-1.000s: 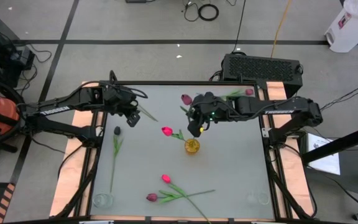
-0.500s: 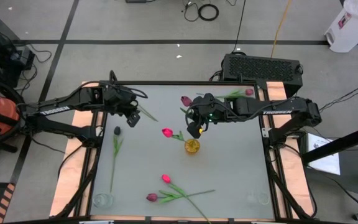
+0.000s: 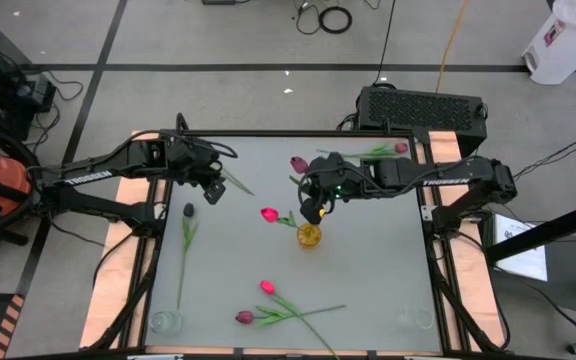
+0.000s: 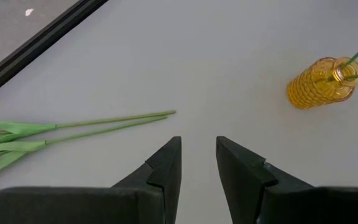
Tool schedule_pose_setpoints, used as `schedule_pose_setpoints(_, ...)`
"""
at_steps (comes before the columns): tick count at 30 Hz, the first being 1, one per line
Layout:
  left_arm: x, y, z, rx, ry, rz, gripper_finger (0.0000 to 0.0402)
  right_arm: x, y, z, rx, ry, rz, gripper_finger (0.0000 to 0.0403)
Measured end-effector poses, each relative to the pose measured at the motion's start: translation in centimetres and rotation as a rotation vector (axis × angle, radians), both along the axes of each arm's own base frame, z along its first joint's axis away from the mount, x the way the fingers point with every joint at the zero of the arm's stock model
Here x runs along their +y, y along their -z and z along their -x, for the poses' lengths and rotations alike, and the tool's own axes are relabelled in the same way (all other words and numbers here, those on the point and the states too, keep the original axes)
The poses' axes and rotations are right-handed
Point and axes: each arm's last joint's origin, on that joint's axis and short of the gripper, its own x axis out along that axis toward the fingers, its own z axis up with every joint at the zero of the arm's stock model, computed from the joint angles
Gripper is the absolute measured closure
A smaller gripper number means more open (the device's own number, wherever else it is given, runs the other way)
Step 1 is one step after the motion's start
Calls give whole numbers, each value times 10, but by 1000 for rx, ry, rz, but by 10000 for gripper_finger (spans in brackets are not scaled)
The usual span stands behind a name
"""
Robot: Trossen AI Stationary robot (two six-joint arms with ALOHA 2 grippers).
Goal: Sort flowers into vase by color
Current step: Put the top left red flower into the yellow vase
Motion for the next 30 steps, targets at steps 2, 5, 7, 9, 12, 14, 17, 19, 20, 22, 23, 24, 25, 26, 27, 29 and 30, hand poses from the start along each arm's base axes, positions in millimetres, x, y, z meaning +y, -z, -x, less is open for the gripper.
schedule_pose_setpoints(2, 0, 0, 0, 0, 0, 0, 295, 2, -1, -1, -14, -1, -7, 403)
schedule_pose_setpoints(5, 0, 0, 0, -1, 0, 0, 295, 5, -1, -1, -18, -10, -9, 403)
schedule_pose_setpoints(7, 0, 0, 0, 0, 0, 0, 295, 7, -1, -1, -18, -15, -11, 403)
schedule_pose_setpoints(9, 0, 0, 0, 0, 0, 0, 295, 9, -1, -1, -20, -14, -16, 403)
schedule_pose_setpoints(12, 0, 0, 0, -1, 0, 0, 294, 11, -1, -1, -20, -16, -15, 403)
schedule_pose_setpoints(14, 0, 0, 0, -1, 0, 0, 295, 11, -1, -1, -22, -8, -14, 403)
schedule_pose_setpoints(17, 0, 0, 0, 0, 0, 0, 295, 14, -1, -1, -27, -1, -17, 403)
schedule_pose_setpoints(19, 0, 0, 0, -1, 0, 1, 295, 16, -1, 0, -28, -1, -12, 403)
schedule_pose_setpoints(20, 0, 0, 0, -2, 2, 4, 295, 17, -1, 0, -29, 0, -15, 403)
schedule_pose_setpoints(22, 0, 0, 0, -2, 3, 5, 295, 19, -2, 0, -34, 13, -16, 403)
schedule_pose_setpoints(23, 0, 0, 0, -2, 3, 5, 295, 20, -2, 0, -35, 15, -13, 403)
schedule_pose_setpoints(24, 0, 0, 0, -2, 3, 5, 295, 21, -2, 0, -35, 20, -8, 403)
schedule_pose_setpoints(25, 0, 0, 0, -2, 3, 5, 295, 21, -2, 0, -36, 29, 0, 403)
schedule_pose_setpoints(26, 0, 0, 0, -2, 3, 5, 295, 21, -2, 0, -37, 31, 2, 403)
schedule_pose_setpoints(27, 0, 0, 0, -2, 3, 5, 295, 21, -2, 0, -37, 32, 2, 403)
schedule_pose_setpoints(29, 0, 0, 0, -2, 3, 5, 295, 20, 0, -1, -35, 44, 8, 403)
schedule_pose_setpoints(30, 0, 0, 0, -2, 3, 5, 295, 20, 1, -2, -32, 53, 15, 403)
